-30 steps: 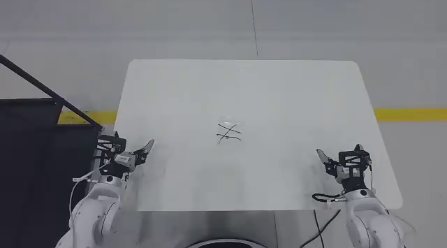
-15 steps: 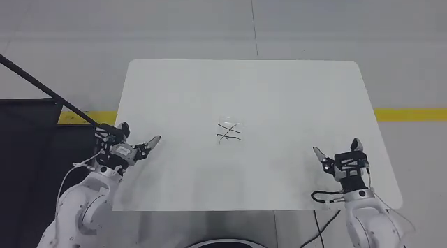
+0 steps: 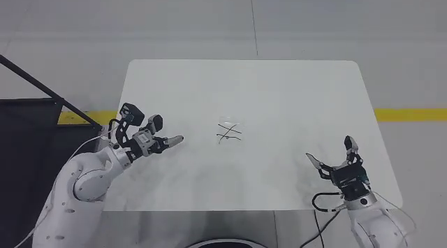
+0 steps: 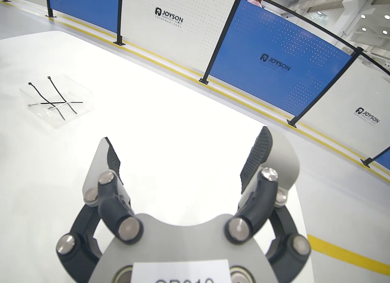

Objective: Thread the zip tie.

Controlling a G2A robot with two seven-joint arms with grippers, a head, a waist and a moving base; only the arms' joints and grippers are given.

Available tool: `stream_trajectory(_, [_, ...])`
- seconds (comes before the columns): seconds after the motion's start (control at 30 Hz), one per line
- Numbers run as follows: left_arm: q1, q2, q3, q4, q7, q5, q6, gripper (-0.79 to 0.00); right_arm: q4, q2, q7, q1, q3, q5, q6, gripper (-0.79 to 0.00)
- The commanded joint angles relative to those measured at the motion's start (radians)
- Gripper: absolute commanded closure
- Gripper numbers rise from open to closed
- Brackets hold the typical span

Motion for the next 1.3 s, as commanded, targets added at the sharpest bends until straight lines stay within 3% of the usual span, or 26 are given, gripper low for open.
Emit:
stream_trajectory(0.0, [0.001,0.0,-0.001,-0.001,0.008,0.007,0.003,-0.785,0.0,0.0,0.0,0.0,0.0,-0.001,0.0,-0.785])
stream_trajectory(0.23, [0.007,-0.001,0.01,0.0,0.008,-0.004,0.012,-0.785,0.0,0.0,0.0,0.0,0.0,-0.001,0.0,-0.785])
stream_trajectory(0.33, [-0.007,-0.002,0.041,-0.001,-0.029,-0.087,0.019,-0.785,0.0,0.0,0.0,0.0,0.0,-0.001,0.0,-0.785])
stream_trajectory(0.57, [-0.13,0.001,0.127,0.021,-0.239,-0.286,0.089,-0.785,0.0,0.0,0.0,0.0,0.0,-0.001,0.0,-0.785])
stream_trajectory(0.83, [-0.322,-0.009,0.253,0.157,-0.454,-0.533,0.236,-0.785,0.0,0.0,0.0,0.0,0.0,-0.001,0.0,-0.785])
stream_trajectory(0.97, [-0.396,-0.013,0.304,0.21,-0.532,-0.568,0.326,-0.785,0.0,0.0,0.0,0.0,0.0,-0.001,0.0,-0.785])
stream_trajectory(1.27, [-0.396,-0.013,0.304,0.21,-0.532,-0.568,0.326,-0.785,0.0,0.0,0.0,0.0,0.0,-0.001,0.0,-0.785])
